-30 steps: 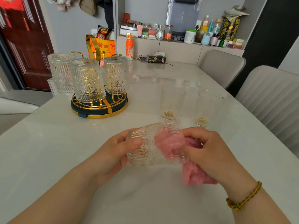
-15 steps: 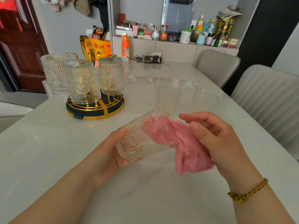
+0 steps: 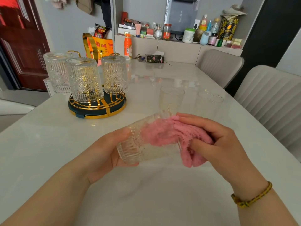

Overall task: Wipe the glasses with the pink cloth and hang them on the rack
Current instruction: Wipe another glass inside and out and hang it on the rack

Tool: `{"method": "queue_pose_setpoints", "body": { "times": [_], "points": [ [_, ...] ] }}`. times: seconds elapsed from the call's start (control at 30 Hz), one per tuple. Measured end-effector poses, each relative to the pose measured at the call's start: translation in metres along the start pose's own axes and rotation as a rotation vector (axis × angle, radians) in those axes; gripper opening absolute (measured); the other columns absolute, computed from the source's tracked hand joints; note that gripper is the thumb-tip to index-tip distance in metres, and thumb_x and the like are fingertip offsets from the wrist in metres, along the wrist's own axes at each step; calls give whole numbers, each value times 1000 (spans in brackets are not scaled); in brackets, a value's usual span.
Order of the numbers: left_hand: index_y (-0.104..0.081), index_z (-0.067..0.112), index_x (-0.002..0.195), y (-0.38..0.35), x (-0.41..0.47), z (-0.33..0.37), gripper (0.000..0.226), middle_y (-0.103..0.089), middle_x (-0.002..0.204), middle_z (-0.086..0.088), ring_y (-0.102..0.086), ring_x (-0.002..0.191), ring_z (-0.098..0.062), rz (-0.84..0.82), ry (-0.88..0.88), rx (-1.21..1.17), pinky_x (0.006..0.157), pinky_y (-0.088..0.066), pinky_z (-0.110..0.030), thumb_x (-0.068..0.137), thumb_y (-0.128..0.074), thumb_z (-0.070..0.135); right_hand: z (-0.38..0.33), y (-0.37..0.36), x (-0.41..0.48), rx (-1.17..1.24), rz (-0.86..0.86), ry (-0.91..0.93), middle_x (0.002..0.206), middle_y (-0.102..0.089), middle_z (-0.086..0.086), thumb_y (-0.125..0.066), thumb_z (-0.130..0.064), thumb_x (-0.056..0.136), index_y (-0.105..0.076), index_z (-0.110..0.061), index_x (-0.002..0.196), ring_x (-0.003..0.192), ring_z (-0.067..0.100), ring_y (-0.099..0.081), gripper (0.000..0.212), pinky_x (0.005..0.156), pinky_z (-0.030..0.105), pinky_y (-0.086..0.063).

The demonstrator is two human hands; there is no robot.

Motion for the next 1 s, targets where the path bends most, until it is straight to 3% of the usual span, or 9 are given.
{"method": "queue_pose_setpoints", "body": {
  "times": [0.33, 0.43, 0.47, 0.6, 0.67, 0.73, 0.83, 0.93, 1.0],
  "points": [
    [-76, 23, 72, -13, 1, -8, 18, -73, 74, -3, -67, 58, -15, 28, 100, -20, 47, -55, -27, 64, -61, 28, -3, -3, -2, -139, 21, -134, 56, -65, -17, -64, 9, 67, -69, -32, 65, 52, -5, -58, 42, 49, 7, -45],
    [-69, 18, 84, -15, -1, -7, 36, -72, 72, -3, -66, 57, -14, 32, 116, 8, 48, -55, -28, 56, -60, 39, 5, -15, -6, -138, -135, -269, 48, -47, 3, -69, -5, 68, -64, 4, 66, 37, 3, -44, 11, 39, 14, -38],
    [-67, 17, 86, -15, -1, -10, 39, -72, 71, -3, -66, 56, -14, 33, 125, 28, 49, -55, -28, 58, -52, 41, 9, -20, -7, -141, -182, -283, 50, -43, 5, -71, -15, 66, -59, 11, 68, 38, 4, -41, 29, 40, 15, -36],
    [-65, 18, 85, -16, -1, -15, 42, -73, 71, -3, -69, 60, -14, 54, 136, 69, 52, -58, -29, 65, -43, 49, 18, -29, -5, -74, -69, -412, 49, -45, 10, -68, -1, 71, -55, 12, 60, 32, 8, -42, 21, 37, 12, -32],
    [-64, 23, 93, -19, 0, -14, 47, -75, 83, 0, -71, 75, -13, 30, 117, 76, 62, -59, -31, 68, -44, 57, 19, -28, -3, -11, 9, -453, 43, -51, 3, -67, 0, 71, -64, -8, 49, 34, 9, -46, 24, 37, 12, -34],
    [-56, 30, 109, -17, 0, -12, 65, -72, 99, 8, -68, 94, -10, -23, 45, 109, 72, -57, -27, 58, -58, 70, 22, -25, -2, 119, 39, -493, 45, -55, -1, -70, -6, 71, -64, -19, 45, 40, 12, -49, 30, 42, 17, -38],
    [-46, 45, 119, -11, -1, -6, 100, -66, 113, 14, -63, 106, -10, -87, -80, 108, 78, -53, -21, 28, -85, 58, 21, -26, -3, 389, -3, -542, 57, -66, 1, -69, -13, 66, -71, -14, 58, 50, 12, -59, 8, 50, 20, -48],
    [-61, 53, 101, -7, -1, -1, 86, -69, 103, 11, -67, 94, -12, -13, -194, 108, 68, -53, -19, 21, -91, 41, 22, -31, -5, 462, -64, -566, 59, -67, 1, -74, -12, 64, -71, -12, 62, 50, 11, -60, 4, 51, 22, -49],
    [-64, 46, 95, -6, 1, -3, 77, -70, 98, 5, -68, 89, -13, 73, -199, 132, 65, -54, -22, 23, -88, 37, 21, -31, -4, 313, -29, -480, 46, -59, -8, -69, -6, 73, -67, -21, 48, 40, 5, -52, 30, 45, 20, -42]
  ]
}}
Point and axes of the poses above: each hand's wrist, its own x-axis towards the middle knuckle, its own y-axis out of the back of the hand, z = x × y, the point moved 2 cm from there along x, towards the middle knuckle
